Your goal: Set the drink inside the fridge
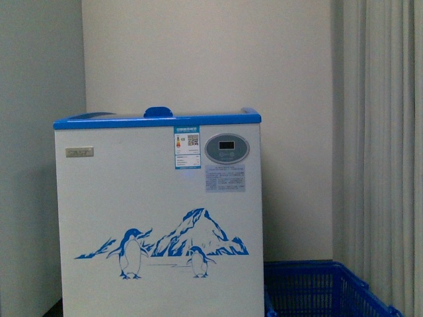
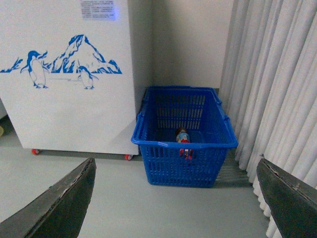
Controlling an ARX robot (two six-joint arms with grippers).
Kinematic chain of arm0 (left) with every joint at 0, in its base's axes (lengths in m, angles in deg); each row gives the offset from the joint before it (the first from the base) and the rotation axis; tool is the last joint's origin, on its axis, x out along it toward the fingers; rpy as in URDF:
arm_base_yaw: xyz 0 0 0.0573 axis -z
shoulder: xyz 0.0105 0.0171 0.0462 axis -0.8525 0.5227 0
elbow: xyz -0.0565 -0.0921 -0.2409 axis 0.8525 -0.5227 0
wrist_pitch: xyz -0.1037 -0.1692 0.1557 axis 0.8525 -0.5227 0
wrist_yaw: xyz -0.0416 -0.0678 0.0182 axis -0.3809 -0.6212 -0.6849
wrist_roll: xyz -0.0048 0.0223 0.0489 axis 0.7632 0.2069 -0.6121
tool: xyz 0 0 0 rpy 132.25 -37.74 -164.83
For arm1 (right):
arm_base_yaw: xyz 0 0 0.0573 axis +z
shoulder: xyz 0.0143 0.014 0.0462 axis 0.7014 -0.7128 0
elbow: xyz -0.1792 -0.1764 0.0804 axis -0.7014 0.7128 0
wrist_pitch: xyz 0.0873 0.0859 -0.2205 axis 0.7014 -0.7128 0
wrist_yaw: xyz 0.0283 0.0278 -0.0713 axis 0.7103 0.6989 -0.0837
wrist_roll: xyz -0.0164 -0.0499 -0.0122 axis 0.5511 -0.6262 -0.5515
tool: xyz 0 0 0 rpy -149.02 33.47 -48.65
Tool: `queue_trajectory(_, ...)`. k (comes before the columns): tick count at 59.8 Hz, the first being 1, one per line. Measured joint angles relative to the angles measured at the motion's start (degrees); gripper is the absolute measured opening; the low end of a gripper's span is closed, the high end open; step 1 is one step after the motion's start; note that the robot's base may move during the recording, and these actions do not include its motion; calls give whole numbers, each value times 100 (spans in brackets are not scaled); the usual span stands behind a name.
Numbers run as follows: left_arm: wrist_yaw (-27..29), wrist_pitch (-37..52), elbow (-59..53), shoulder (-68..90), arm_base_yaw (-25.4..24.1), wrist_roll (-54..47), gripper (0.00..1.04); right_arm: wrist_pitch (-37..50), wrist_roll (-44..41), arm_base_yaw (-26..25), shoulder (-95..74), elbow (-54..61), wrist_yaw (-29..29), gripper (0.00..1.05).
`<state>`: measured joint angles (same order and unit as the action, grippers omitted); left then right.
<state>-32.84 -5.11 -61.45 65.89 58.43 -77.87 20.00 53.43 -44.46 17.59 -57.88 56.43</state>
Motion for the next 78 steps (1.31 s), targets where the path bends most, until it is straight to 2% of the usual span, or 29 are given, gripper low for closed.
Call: queue_trajectory(78, 0, 0, 0, 4, 0, 0, 97, 0, 0, 0, 4, 0, 0, 97)
